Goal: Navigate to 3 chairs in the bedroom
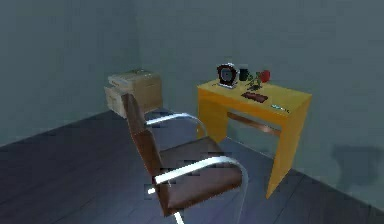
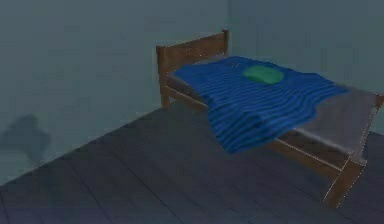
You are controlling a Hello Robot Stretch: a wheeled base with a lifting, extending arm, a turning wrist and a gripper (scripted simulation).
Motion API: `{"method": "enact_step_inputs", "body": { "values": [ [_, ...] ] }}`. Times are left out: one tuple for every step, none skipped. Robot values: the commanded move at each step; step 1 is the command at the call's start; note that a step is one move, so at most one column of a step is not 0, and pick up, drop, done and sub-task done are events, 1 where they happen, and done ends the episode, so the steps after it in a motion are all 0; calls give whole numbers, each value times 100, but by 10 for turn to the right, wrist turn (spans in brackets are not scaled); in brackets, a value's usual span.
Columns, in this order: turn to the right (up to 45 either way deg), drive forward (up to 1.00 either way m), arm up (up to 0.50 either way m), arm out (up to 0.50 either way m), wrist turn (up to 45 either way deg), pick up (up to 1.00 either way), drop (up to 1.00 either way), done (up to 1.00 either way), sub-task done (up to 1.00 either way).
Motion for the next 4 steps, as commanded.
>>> {"method": "enact_step_inputs", "body": {
  "values": [
    [0, 0, 0, 0, 0, 0, 0, 0, 100],
    [-450, 0, 0, 0, 0, 0, 0, 0, 0],
    [-270, 0, 0, 0, 0, 0, 0, 0, 0],
    [0, 55, 0, 0, 0, 0, 0, 0, 0]
  ]
}}
